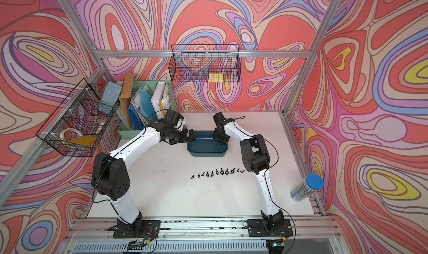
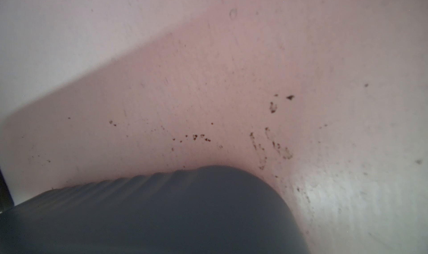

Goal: Take out the wing nut from the storage box
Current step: Pick up the wing nut from the storage box.

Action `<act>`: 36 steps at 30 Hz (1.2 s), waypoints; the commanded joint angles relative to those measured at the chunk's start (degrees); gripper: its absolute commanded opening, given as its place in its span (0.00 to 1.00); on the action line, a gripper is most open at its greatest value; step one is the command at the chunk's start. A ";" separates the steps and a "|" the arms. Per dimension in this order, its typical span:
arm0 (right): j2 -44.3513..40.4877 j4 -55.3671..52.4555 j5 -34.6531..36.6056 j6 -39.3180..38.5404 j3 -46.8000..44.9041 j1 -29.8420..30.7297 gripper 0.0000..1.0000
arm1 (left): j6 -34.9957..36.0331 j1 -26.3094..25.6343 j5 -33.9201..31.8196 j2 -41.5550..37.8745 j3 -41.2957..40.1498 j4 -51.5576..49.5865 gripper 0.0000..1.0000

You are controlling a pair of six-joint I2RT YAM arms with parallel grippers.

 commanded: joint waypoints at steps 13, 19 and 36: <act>-3.50 5.28 -0.98 -1.46 -6.15 -0.22 0.00 | -1.95 0.31 -1.84 -3.29 -2.14 0.75 0.99; -9.16 10.61 -2.17 -3.18 -11.67 -0.27 0.00 | -3.24 0.36 -0.65 -4.47 -3.44 2.44 0.99; -31.63 29.62 -11.32 -9.62 -32.95 0.97 0.00 | -12.67 0.36 11.18 -8.94 -9.52 13.12 0.70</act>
